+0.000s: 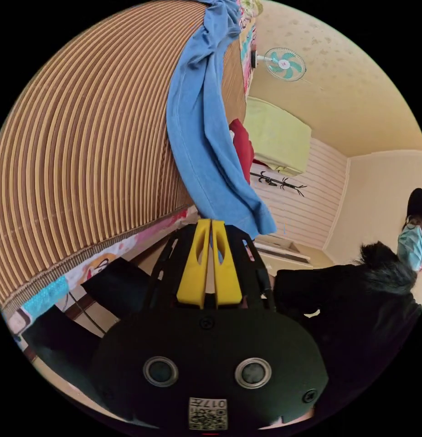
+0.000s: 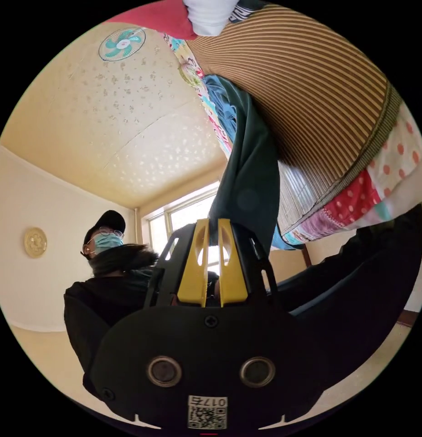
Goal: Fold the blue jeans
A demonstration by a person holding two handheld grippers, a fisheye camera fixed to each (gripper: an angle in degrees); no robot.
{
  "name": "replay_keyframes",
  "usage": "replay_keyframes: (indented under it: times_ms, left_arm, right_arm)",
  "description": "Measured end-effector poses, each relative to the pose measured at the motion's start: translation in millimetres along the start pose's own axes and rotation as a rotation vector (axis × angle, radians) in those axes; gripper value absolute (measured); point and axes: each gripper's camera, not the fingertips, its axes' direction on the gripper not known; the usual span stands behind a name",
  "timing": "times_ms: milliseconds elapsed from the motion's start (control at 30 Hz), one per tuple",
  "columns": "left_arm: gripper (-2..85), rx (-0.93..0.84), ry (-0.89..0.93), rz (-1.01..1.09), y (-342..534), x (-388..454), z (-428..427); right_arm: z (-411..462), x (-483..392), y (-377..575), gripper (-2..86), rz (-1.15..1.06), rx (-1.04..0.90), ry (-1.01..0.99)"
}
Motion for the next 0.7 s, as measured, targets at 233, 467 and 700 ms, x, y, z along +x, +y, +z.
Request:
replay_keyframes:
  times_ms: [233,467,700]
  left_arm:
    - [7.2,-0.029,-0.291,-0.044,16.5,-2.9,6.5]
    - [10.9,-0.088,-0.429,-0.027,-30.3,4.9,100.2]
    - [0.4,-0.103,-0.564,-0.089,-33.8,14.6,149.2]
  right_arm:
    - [-78.1,9.3,23.9,2.8,0.1,0.017,0.561]
    - [-115.8,13.5,42.1,2.8,0.083,0.152,0.464]
    - [-128.0,10.8,52.7,2.7,0.028,0.15,0.458]
